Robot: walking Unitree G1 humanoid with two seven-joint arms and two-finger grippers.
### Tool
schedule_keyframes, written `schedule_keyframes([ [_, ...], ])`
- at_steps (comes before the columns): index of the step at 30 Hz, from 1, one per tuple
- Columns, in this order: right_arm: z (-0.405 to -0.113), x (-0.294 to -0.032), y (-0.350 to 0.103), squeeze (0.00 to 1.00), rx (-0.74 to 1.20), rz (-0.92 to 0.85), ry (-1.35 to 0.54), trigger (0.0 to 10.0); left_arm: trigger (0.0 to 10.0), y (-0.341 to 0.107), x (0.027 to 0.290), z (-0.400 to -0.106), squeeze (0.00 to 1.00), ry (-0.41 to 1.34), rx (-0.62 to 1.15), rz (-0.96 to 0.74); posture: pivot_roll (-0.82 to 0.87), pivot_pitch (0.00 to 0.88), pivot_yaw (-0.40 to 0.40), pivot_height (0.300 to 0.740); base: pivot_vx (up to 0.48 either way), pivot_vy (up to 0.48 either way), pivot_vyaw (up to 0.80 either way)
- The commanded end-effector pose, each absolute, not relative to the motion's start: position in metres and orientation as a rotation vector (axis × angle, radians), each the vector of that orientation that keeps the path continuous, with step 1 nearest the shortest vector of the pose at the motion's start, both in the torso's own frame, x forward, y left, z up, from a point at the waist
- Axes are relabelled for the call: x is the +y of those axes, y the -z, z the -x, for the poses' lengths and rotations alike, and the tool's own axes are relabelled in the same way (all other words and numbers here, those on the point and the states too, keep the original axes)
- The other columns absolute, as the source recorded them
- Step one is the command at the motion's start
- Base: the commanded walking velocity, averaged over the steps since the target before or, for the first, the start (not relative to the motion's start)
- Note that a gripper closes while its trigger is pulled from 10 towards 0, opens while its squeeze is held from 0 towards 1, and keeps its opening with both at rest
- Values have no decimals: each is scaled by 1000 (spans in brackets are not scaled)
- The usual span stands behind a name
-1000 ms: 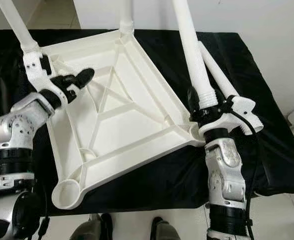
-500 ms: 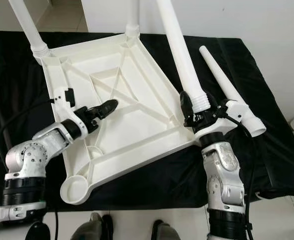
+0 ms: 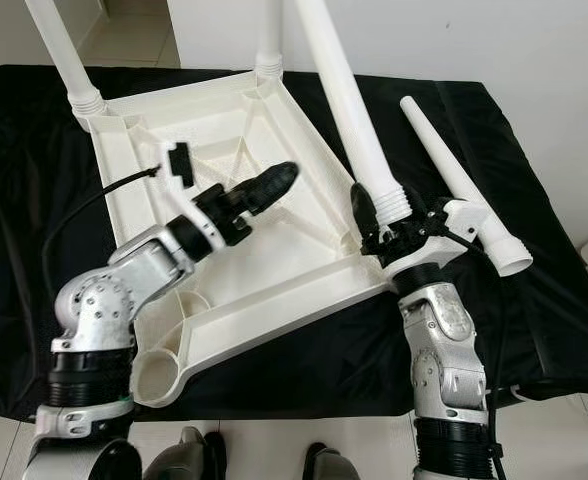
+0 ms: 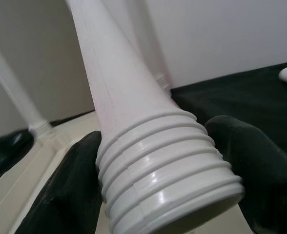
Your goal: Building children table
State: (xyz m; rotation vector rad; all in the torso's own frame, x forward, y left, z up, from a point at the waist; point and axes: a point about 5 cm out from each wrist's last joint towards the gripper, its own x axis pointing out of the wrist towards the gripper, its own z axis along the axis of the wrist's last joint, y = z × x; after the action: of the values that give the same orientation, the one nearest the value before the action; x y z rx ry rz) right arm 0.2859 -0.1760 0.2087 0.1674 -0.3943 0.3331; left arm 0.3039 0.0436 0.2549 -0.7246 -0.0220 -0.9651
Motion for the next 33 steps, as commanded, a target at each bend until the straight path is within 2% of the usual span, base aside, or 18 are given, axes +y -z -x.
schedule_keyframes([
  [1, -282, -171, -211, 0, -401, -160, -383, 10000, 10000, -257, 29, -301, 0, 1070, -28, 735, 5, 137, 11, 740, 0, 0, 0],
  [12, -273, -163, -214, 0, -413, -152, -426, 10000, 10000, -259, -5, -303, 0, 1149, 18, 729, -17, 151, 32, 740, 0, 0, 0],
  [21, -262, -158, -211, 0, -399, -149, -452, 10000, 10000, -272, -15, -315, 0, 1167, -14, 692, -23, 155, 35, 740, 0, 0, 0],
  [33, -250, -154, -201, 0, -357, -160, -451, 10000, 10000, -291, -12, -332, 0, 1153, -70, 672, -21, 158, 31, 740, 0, 0, 0],
])
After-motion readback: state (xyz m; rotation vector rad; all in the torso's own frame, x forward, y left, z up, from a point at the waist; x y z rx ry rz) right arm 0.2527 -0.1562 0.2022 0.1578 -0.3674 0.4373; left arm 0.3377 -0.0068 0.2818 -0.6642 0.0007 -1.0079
